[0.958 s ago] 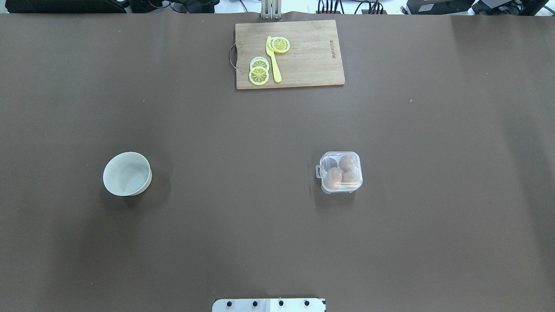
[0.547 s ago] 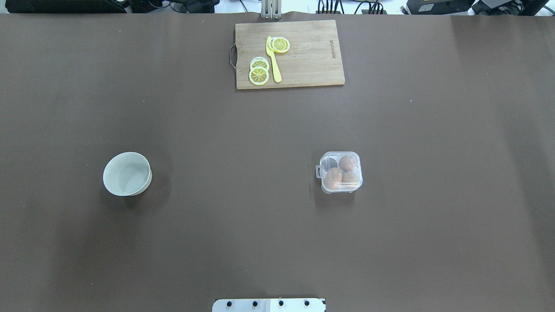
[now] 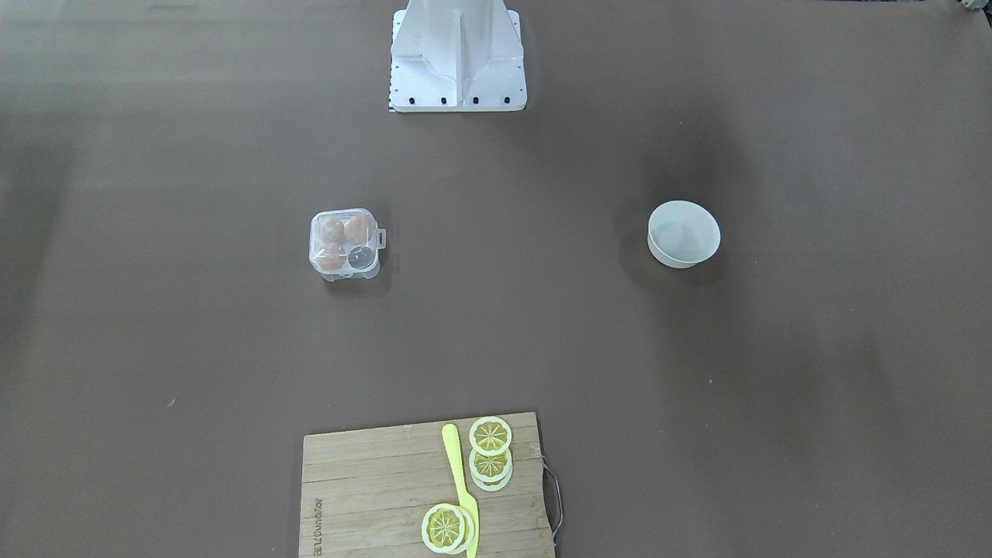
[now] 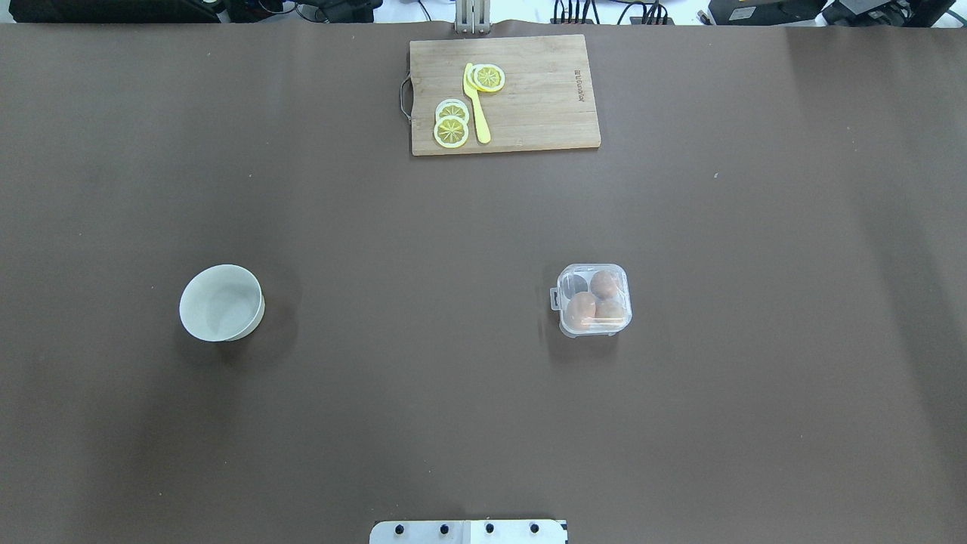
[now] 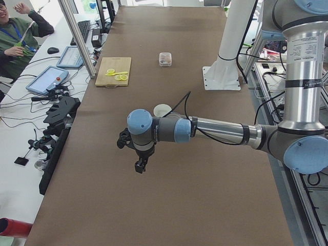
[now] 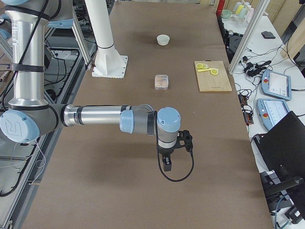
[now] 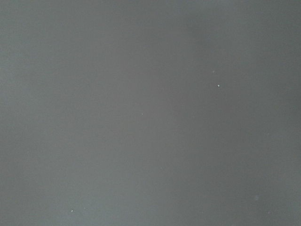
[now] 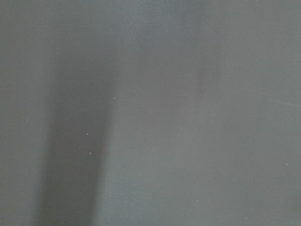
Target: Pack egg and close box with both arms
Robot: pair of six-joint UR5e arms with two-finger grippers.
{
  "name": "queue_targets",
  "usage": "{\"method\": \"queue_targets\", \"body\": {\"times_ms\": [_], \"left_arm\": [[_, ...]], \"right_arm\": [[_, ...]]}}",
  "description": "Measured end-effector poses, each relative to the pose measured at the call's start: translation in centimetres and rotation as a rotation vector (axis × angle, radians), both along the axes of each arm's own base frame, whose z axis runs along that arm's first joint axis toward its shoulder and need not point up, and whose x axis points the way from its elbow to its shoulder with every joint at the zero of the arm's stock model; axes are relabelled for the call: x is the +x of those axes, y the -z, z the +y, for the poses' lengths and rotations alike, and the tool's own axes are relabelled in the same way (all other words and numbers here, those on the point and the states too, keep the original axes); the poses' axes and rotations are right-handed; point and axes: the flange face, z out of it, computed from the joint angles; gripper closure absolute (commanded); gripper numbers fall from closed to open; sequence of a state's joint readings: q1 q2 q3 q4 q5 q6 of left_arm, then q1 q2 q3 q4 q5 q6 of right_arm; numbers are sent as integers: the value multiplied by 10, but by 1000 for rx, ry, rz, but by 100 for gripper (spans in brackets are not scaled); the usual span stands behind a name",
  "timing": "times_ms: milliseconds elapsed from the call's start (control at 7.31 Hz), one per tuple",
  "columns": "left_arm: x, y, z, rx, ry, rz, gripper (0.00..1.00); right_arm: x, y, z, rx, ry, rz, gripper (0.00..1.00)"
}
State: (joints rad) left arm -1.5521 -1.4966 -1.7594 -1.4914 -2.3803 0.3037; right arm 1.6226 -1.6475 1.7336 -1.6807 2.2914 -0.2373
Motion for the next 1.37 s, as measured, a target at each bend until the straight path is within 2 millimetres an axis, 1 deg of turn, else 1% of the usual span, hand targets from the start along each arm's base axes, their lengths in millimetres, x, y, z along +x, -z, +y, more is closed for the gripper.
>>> {"method": "queue_targets", "body": {"times_ms": [274,411,821,1368], "left_arm": [[-1,-5,7,-9,1,0,2],[-1,-6,11,-13,1,0,2],[-1,-11,16,-22,2,-1,2],[-1,-16,23,-34,2,-1,2]], "right_arm": [[-22,9,-5,-25,1,-14,0],[-28,7,-3,-40,2,-19,0],[-33,-2,6,-64,5,-22,0],[-34,-3,7,-64,8,-23,0]]}}
